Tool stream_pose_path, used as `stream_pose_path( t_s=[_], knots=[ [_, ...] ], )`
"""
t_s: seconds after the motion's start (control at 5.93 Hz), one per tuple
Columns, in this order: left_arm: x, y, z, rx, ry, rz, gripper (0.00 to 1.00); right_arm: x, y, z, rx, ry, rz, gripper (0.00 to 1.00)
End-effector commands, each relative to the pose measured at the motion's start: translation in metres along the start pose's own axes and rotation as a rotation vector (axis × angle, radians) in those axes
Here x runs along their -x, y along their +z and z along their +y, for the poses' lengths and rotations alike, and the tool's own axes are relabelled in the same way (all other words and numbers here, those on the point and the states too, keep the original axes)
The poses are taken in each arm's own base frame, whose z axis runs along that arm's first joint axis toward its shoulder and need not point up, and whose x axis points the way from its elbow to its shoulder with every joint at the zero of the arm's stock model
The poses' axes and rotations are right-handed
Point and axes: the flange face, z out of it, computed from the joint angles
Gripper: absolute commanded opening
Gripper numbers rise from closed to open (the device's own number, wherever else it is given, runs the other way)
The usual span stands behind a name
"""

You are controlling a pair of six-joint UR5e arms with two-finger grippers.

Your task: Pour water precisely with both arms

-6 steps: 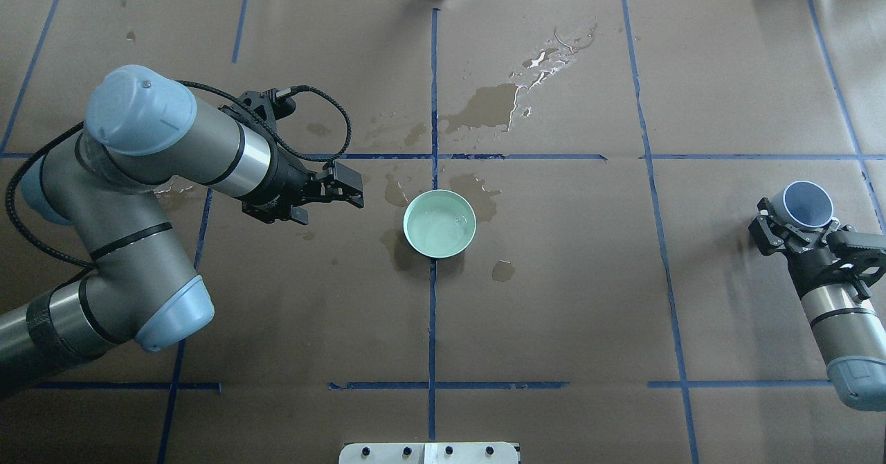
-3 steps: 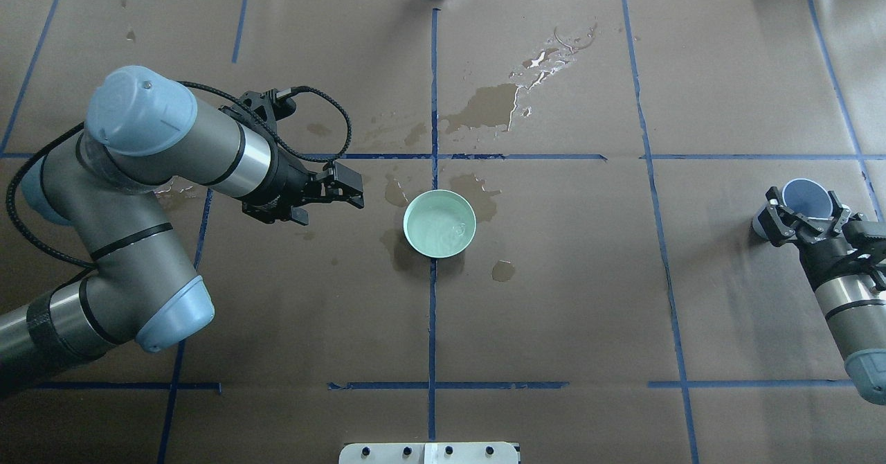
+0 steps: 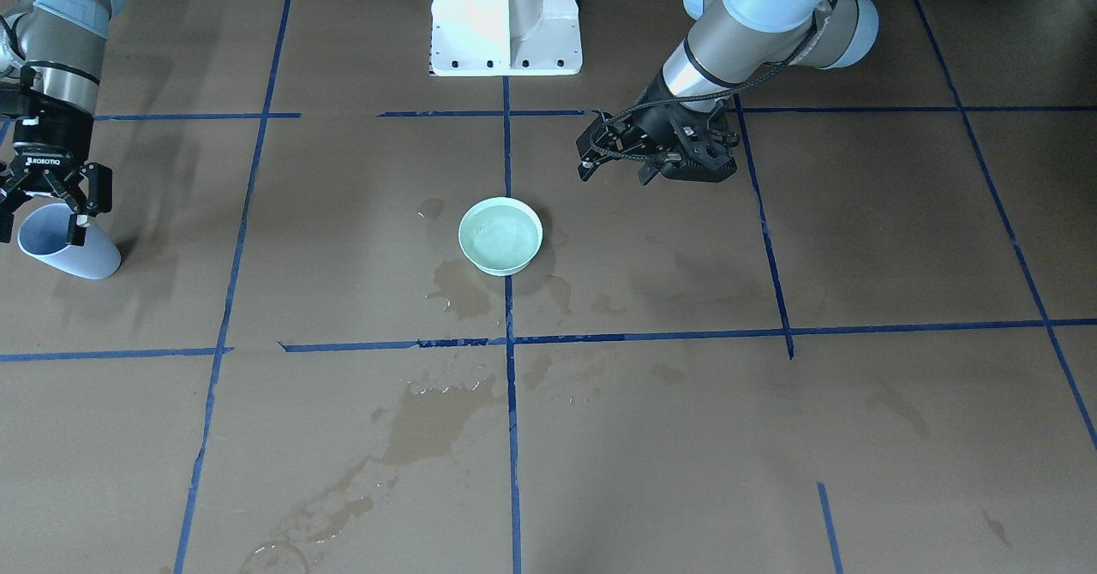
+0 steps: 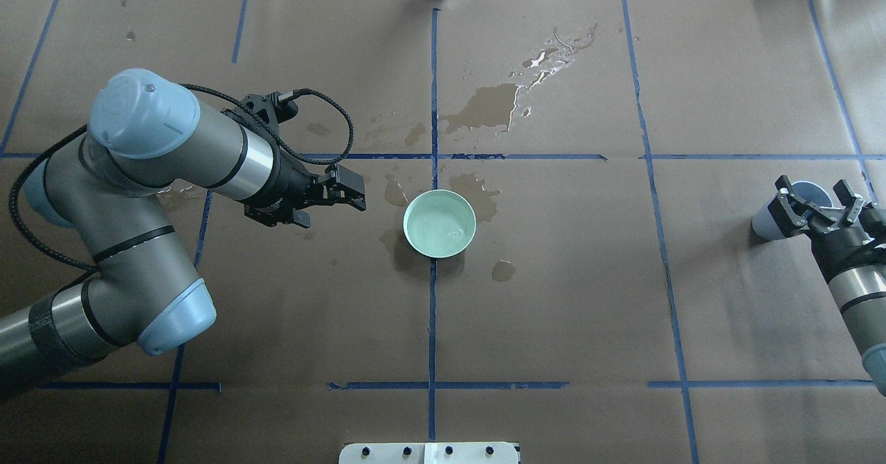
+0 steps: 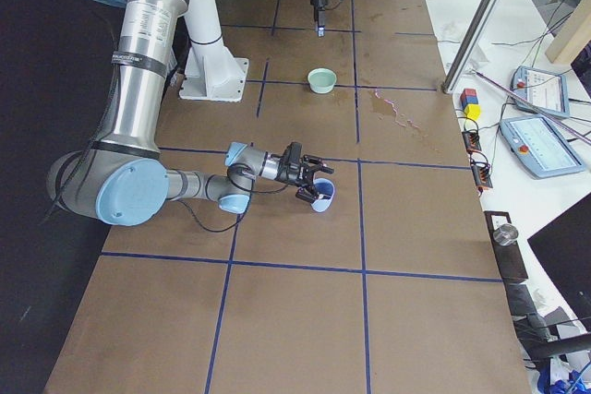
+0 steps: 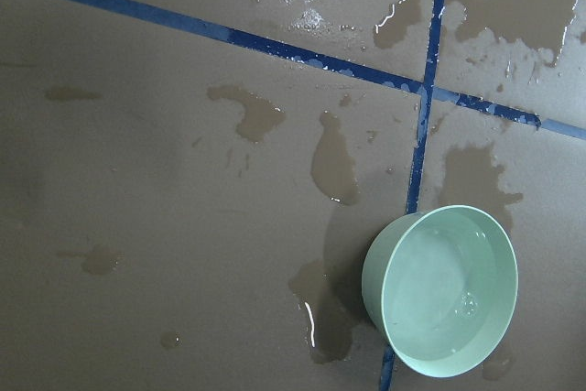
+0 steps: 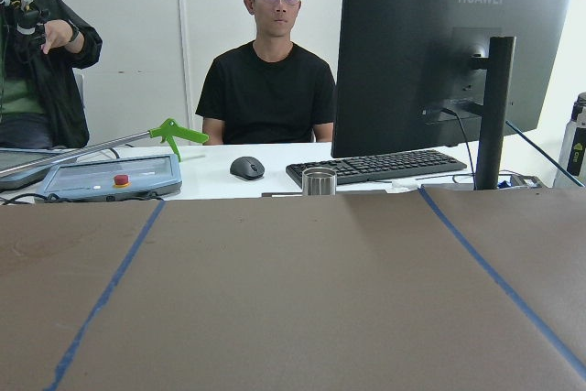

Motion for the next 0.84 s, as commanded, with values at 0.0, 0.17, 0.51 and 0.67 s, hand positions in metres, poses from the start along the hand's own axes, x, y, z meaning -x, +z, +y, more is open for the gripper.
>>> stream_pose_path(
  t_s=[0.0, 0.17, 0.51, 0.67],
  knots=[
    [-0.007, 0.011, 0.012, -0.007, 0.001, -0.004, 1.00, -0.004, -0.003, -0.025, 0.017, -0.017, -0.004, 1.00],
    [-0.011, 0.018, 0.020, 0.000, -0.030, -0.004, 1.00, -0.012, 0.003, -0.048, 0.053, -0.029, -0.006, 1.00],
    [-0.031, 0.033, 0.029, -0.003, -0.028, 0.001, 1.00, -0.034, 0.022, -0.078, 0.134, -0.076, -0.009, 1.00],
    [-0.035, 0.049, 0.032, -0.016, -0.026, -0.015, 1.00, -0.055, 0.033, -0.104, 0.192, -0.124, -0.024, 1.00]
  ],
)
